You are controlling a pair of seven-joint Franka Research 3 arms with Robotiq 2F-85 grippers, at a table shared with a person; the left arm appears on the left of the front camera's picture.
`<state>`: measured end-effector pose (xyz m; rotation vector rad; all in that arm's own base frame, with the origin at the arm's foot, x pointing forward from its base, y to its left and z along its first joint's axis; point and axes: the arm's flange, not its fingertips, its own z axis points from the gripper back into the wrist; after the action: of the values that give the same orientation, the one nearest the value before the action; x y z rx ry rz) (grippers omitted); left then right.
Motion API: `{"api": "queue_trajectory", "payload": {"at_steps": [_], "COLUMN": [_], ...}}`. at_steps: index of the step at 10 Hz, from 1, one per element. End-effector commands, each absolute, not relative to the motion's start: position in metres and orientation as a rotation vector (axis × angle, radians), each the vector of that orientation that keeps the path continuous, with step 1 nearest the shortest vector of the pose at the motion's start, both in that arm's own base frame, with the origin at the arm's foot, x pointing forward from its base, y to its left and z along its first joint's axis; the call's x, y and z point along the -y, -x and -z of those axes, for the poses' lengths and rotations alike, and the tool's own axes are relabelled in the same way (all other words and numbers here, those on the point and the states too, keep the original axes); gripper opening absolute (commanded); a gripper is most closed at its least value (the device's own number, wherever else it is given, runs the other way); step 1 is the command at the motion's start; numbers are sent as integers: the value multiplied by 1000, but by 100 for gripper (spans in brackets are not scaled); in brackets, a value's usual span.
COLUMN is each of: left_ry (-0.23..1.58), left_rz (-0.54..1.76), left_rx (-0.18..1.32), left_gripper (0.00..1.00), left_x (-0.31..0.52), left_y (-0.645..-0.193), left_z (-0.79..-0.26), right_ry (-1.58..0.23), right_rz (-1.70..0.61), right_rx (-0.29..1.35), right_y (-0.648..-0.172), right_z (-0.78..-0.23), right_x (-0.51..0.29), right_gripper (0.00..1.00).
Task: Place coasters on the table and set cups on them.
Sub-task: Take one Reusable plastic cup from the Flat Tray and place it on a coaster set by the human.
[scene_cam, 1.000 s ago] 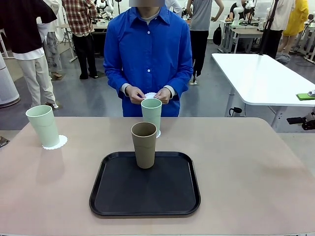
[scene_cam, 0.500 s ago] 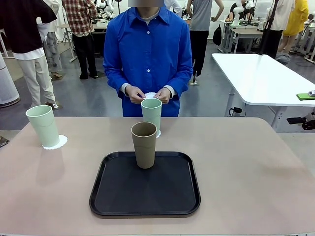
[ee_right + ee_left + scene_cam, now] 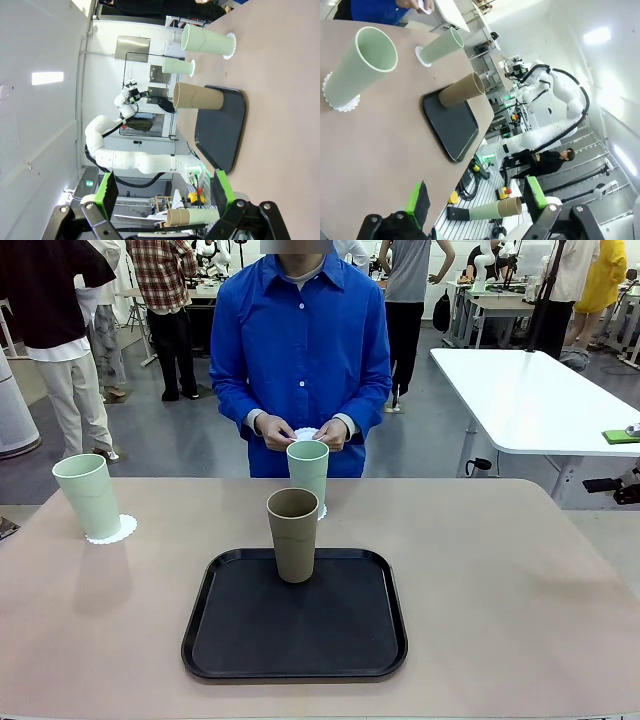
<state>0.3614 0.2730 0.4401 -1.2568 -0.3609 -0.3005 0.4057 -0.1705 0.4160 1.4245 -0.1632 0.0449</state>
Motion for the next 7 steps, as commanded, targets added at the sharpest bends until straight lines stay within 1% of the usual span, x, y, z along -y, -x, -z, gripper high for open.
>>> {"api": "queue_trajectory", "payload": {"at_steps": [1, 2, 3, 4, 7], "left_ry": [1266, 1267, 1171, 1266, 1266], "left_rz": [238, 224, 180, 265, 265], "left_rx": [383, 392, 462, 362, 362], "left_gripper": [100, 100, 100, 100, 100], "left_x": [-273, -268, -261, -274, -274], "left_y": [-363, -358, -350, -362, -362], "left_z": [-449, -446, -450, -442, -442], "right_ry": [-1430, -1430, -1430, -1430, -1430], "right_rz": [-51, -51, -51, -51, -51], "right_rx": [167, 167, 167, 167, 167], "right_y": [-404, -404, -404, -404, -404], "right_z": [-417, -417, -417, -417, -417], "right_x": [170, 170, 170, 170, 170], "right_gripper": [100, 100, 100, 100, 100]}}
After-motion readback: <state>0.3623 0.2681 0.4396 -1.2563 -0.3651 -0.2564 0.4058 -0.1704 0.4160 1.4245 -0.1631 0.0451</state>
